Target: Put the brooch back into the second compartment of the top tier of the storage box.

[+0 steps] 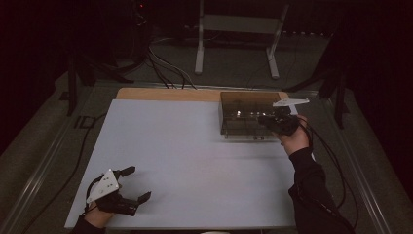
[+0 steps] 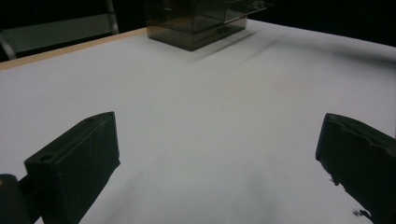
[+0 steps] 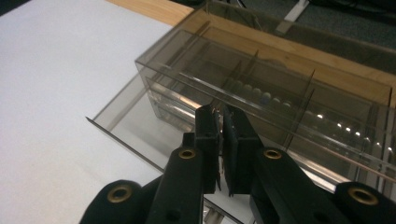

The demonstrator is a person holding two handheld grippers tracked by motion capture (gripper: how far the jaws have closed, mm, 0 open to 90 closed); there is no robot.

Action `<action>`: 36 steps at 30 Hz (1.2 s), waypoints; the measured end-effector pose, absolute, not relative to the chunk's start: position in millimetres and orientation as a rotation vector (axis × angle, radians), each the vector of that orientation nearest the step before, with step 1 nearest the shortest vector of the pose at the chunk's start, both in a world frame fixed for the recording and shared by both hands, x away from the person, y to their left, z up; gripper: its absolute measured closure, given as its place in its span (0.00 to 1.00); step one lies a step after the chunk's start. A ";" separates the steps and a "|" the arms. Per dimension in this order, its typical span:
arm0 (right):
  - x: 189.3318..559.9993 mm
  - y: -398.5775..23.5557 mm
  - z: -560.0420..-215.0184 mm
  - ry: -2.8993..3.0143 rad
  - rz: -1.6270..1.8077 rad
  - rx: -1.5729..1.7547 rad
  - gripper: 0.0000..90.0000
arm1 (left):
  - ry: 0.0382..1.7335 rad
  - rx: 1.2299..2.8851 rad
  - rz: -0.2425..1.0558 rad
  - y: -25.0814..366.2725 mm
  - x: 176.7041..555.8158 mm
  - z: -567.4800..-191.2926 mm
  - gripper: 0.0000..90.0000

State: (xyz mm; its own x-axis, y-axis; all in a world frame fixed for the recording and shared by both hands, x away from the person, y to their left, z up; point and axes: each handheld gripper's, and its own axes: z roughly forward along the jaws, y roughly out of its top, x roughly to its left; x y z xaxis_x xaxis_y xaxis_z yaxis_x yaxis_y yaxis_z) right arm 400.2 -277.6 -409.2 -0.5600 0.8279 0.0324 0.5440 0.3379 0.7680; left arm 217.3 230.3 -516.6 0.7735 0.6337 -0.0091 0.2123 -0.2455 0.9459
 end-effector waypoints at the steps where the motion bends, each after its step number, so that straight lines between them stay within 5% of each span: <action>1: 401.3 -277.6 -411.3 2.248 1.066 1.215 0.94 | 0.657 1.812 0.454 230.4 217.4 -516.6 0.01; 23: 417.1 -284.7 -433.6 2.251 1.020 1.280 0.93 | 0.661 1.817 0.455 230.2 217.9 -517.3 0.01; 36: 410.9 -279.0 -424.1 2.209 1.119 1.283 0.55 | 0.665 1.815 0.452 230.6 218.1 -517.5 0.01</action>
